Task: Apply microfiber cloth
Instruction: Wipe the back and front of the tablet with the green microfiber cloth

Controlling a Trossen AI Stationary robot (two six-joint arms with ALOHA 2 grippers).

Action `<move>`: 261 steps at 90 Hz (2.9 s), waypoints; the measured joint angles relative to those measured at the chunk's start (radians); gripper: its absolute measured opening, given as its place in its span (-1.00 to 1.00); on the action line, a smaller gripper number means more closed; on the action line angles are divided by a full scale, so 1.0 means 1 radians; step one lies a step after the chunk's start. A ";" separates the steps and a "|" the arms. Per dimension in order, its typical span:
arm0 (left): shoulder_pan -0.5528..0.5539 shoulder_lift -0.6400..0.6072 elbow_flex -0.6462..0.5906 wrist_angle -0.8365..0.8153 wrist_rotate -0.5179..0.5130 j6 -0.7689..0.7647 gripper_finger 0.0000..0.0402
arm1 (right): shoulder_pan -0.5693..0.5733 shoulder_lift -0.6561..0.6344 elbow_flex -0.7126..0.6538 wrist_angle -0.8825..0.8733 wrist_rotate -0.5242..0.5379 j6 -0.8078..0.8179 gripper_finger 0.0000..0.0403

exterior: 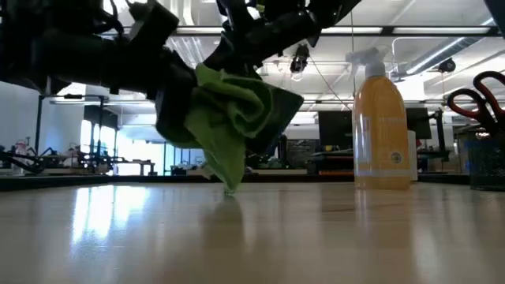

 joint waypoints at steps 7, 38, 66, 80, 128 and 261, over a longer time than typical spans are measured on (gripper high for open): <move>0.000 -0.024 -0.009 0.012 -0.006 0.067 -1.00 | 0.002 0.000 0.000 -0.001 -0.004 0.003 -0.97; 0.003 -0.100 -0.004 0.001 -0.033 0.347 -1.00 | 0.002 0.000 -0.001 -0.001 -0.013 0.010 -0.97; 0.012 0.028 0.085 -0.164 0.175 0.357 -1.00 | 0.004 0.005 0.011 -0.015 -0.029 -0.001 -0.97; 0.012 0.127 0.183 -0.182 0.285 0.358 -1.00 | 0.006 0.005 0.013 -0.007 -0.038 0.005 -0.97; 0.005 0.297 0.347 -0.110 0.181 0.484 -1.00 | 0.005 -0.002 0.014 -0.027 -0.052 -0.014 -0.97; 0.032 0.316 0.243 0.072 0.360 0.166 -1.00 | 0.011 -0.014 0.030 -0.063 -0.056 -0.026 -0.97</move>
